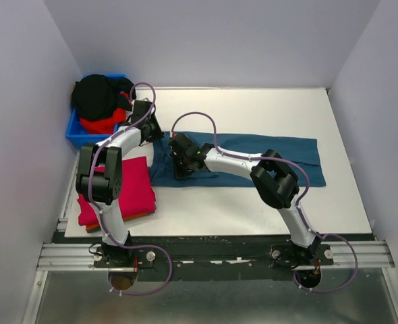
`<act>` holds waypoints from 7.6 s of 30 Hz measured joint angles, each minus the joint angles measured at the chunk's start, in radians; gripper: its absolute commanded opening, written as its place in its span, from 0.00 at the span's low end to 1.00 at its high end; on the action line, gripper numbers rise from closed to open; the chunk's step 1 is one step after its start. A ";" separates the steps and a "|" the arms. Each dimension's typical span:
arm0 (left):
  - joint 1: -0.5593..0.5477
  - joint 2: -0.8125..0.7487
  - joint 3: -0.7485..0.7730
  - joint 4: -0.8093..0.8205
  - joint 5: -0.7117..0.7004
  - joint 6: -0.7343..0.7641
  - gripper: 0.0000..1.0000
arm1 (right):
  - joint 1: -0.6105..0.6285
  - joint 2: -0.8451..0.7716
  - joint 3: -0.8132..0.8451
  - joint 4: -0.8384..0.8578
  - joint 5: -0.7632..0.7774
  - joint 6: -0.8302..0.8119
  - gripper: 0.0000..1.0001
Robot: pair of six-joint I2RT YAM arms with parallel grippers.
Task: Fold and stack the t-shirts
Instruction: Fold the other side of the tshirt into a rectangle
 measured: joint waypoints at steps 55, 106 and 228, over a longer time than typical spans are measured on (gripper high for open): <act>-0.066 -0.404 -0.305 0.046 -0.025 -0.052 0.54 | -0.268 -0.426 -0.493 0.051 -0.066 0.004 0.34; -0.276 -0.447 -0.610 0.127 -0.048 -0.130 0.49 | -0.290 -0.404 -0.640 0.246 -0.122 0.045 0.06; -0.293 0.063 -0.025 -0.103 -0.279 -0.312 0.00 | -0.668 -0.666 -0.842 -0.064 0.256 0.227 0.01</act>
